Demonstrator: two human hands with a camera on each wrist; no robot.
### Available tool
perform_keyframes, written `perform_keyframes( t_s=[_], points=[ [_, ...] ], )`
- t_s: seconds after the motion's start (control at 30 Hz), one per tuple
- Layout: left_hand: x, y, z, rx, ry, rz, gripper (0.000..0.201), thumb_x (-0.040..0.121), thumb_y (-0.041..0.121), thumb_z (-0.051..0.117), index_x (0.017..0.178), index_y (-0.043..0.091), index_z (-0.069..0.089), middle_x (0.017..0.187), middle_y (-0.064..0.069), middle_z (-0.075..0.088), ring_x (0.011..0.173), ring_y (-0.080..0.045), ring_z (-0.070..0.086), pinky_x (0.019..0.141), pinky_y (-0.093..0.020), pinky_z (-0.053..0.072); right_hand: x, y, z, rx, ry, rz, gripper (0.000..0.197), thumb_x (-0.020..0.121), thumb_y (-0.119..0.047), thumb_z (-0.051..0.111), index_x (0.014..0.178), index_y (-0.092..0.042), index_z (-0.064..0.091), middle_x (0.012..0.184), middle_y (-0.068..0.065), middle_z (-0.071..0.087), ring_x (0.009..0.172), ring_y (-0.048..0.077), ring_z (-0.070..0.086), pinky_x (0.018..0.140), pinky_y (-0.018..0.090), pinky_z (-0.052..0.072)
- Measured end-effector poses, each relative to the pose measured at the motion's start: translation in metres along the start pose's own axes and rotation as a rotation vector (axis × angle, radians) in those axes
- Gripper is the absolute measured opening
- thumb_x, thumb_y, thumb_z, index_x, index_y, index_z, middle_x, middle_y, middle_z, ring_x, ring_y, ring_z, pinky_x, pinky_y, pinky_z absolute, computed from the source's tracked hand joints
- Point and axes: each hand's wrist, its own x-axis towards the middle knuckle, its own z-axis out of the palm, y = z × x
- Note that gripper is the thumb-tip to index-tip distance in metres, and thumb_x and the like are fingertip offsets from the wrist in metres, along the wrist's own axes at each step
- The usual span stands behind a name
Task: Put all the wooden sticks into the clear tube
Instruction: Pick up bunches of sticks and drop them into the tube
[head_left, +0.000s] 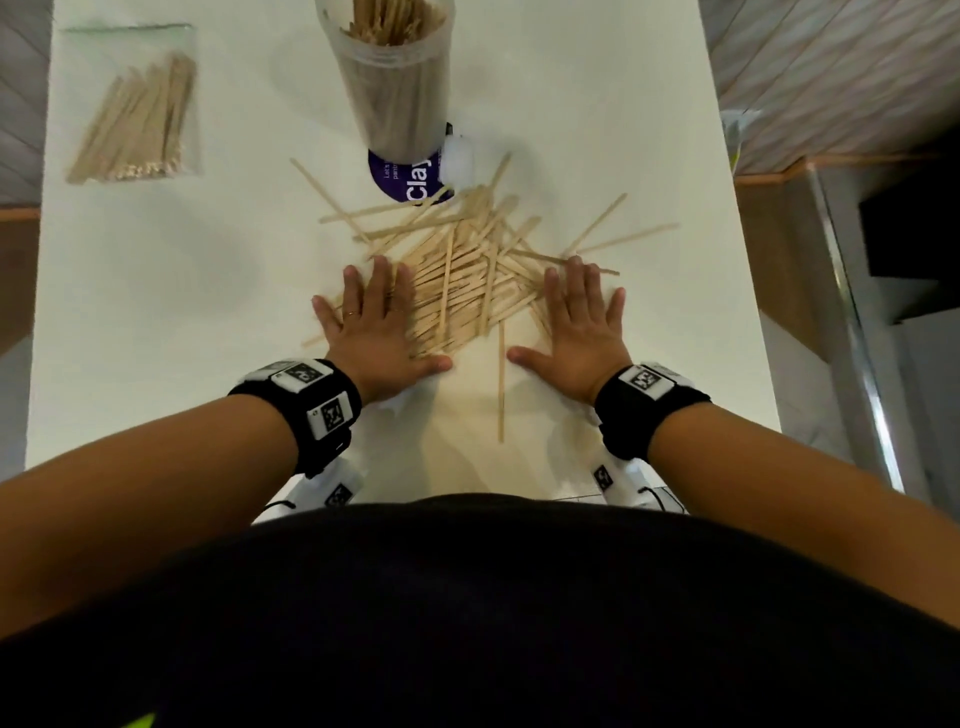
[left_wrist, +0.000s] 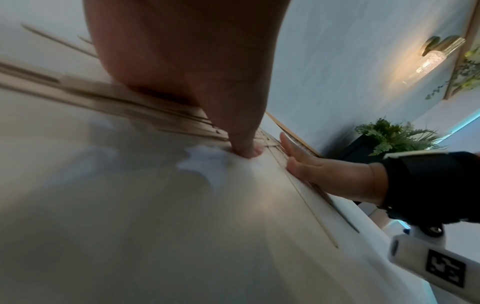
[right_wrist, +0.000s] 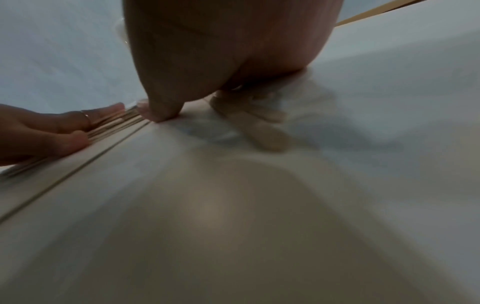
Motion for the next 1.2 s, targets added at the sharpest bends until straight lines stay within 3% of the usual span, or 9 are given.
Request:
perform_keyframes(
  t_s=[0.17,0.27,0.37,0.47,0.57,0.7,0.9,1.03,1.2],
  points=[
    [0.011,0.008,-0.011,0.097,0.146,0.092,0.084,0.088,0.051,0.054,0.152,0.013,0.015,0.157,-0.013,0.014,0.138,-0.041,0.022,0.112,-0.051,0.023,0.026,-0.02,-0.013,0.096,0.028,-0.051,0.102,0.081,-0.069,0.048,0.152,-0.025,-0.01,0.16,0.007,-0.016,0.146,0.028,-0.018,0.115,0.055,-0.009],
    [0.015,0.004,-0.023,0.034,0.221,0.167,0.057,0.091,0.029,0.058,0.143,0.013,0.04,0.141,-0.014,0.042,0.121,-0.04,0.041,0.102,-0.045,0.038,0.035,-0.032,-0.026,0.089,0.1,-0.124,0.09,0.083,-0.052,0.061,0.153,-0.025,0.01,0.159,0.008,0.015,0.146,0.03,0.011,0.117,0.048,0.011],
    [0.017,0.0,-0.033,-0.039,0.23,0.139,0.045,0.093,0.029,0.056,0.137,0.019,0.051,0.119,-0.01,0.055,0.114,-0.033,0.049,0.092,-0.041,0.044,0.042,-0.04,-0.034,-0.042,0.168,-0.227,0.062,0.086,-0.03,0.063,0.143,-0.02,0.041,0.133,0.011,0.05,0.121,0.035,0.043,0.095,0.044,0.035],
    [0.018,-0.002,-0.043,0.019,0.213,0.125,0.035,0.097,0.034,0.05,0.129,0.022,0.059,0.105,-0.009,0.058,0.102,-0.032,0.053,0.082,-0.037,0.044,0.049,-0.041,-0.04,-0.076,0.238,-0.275,0.032,0.087,-0.011,0.058,0.118,-0.014,0.064,0.107,0.014,0.058,0.101,0.037,0.052,0.077,0.041,0.038],
    [0.018,-0.003,-0.054,0.036,0.193,0.094,0.035,0.097,0.036,0.049,0.128,0.024,0.061,0.105,-0.008,0.058,0.103,-0.03,0.055,0.083,-0.035,0.043,0.055,-0.037,-0.047,-0.151,0.192,-0.313,0.026,0.088,-0.006,0.051,0.11,-0.008,0.064,0.105,0.015,0.058,0.1,0.036,0.052,0.076,0.041,0.039],
    [0.016,-0.006,-0.062,0.057,0.174,0.1,0.031,0.096,0.026,0.052,0.125,0.022,0.062,0.105,-0.005,0.056,0.103,-0.029,0.056,0.082,-0.033,0.042,0.053,-0.034,-0.056,-0.259,0.203,-0.395,0.014,0.076,0.002,0.061,0.089,-0.003,0.065,0.087,0.019,0.059,0.081,0.038,0.056,0.062,0.039,0.036],
    [0.012,-0.012,-0.078,0.057,0.14,0.086,0.028,0.097,0.018,0.048,0.122,0.015,0.063,0.106,-0.01,0.053,0.097,-0.032,0.059,0.083,-0.036,0.046,0.051,-0.026,-0.068,-0.421,0.253,-0.422,0.017,0.061,-0.005,0.068,0.077,-0.009,0.063,0.086,0.015,0.057,0.077,0.033,0.054,0.067,0.039,0.042],
    [0.007,-0.017,-0.085,0.056,0.149,0.095,0.026,0.098,0.016,0.048,0.119,0.01,0.061,0.102,-0.012,0.053,0.092,-0.034,0.057,0.079,-0.037,0.045,0.053,-0.028,-0.071,-0.349,0.219,-0.465,0.021,0.068,0.002,0.052,0.086,-0.005,0.059,0.082,0.016,0.058,0.073,0.035,0.056,0.065,0.04,0.043],
    [-0.002,-0.022,-0.093,0.094,0.063,0.039,0.026,0.094,0.009,0.041,0.115,0.011,0.056,0.105,-0.009,0.063,0.092,-0.03,0.058,0.081,-0.04,0.048,0.05,-0.033,-0.074,-0.316,0.033,-0.441,0.04,0.086,-0.001,0.04,0.125,-0.006,0.047,0.115,0.017,0.052,0.098,0.035,0.052,0.079,0.041,0.037]
  ],
)
